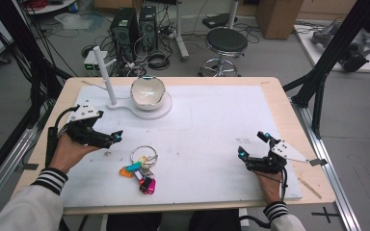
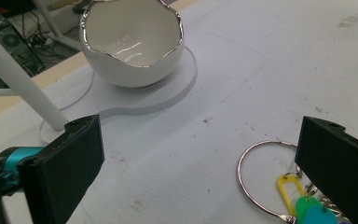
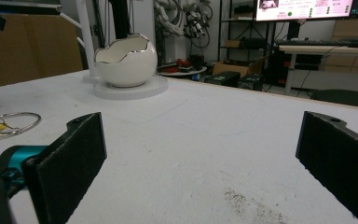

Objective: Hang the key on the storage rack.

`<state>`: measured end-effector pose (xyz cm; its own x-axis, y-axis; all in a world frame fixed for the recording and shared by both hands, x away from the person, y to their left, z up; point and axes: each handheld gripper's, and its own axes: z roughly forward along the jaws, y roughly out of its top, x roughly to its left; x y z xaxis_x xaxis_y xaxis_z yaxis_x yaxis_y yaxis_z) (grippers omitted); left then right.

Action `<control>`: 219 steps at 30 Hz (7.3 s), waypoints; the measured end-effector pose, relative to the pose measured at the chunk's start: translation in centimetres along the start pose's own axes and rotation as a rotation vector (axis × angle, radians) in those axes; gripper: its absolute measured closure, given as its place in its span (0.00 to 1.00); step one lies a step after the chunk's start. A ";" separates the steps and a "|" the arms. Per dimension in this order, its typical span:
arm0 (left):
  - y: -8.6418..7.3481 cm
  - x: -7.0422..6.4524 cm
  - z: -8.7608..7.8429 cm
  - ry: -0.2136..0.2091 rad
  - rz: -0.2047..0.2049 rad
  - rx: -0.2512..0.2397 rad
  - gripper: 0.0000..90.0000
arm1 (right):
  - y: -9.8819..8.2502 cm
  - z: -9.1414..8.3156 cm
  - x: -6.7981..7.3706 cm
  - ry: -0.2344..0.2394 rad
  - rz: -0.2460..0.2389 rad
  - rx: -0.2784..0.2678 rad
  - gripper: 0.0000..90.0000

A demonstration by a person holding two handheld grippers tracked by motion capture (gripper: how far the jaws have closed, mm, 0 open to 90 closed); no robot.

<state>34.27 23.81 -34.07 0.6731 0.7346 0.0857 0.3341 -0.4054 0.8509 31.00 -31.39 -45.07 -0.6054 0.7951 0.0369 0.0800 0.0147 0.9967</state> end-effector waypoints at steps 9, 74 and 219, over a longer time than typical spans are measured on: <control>1.3 -0.7 2.2 -0.021 0.030 0.179 0.02 | 0.0 0.0 0.0 -0.001 0.000 0.000 0.01; 1.0 -3.8 10.6 -0.057 -0.014 0.736 0.37 | 0.0 0.1 0.0 -0.004 -0.004 -0.001 0.01; 2.7 -4.6 8.2 -0.017 0.064 0.614 0.95 | 0.0 0.1 0.0 -0.007 -0.006 0.002 0.01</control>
<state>37.44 14.88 -36.44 0.7135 0.6913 0.1141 0.6079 -0.6918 0.3897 31.09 -31.37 -45.06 -0.6005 0.7990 0.0308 0.0782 0.0203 0.9967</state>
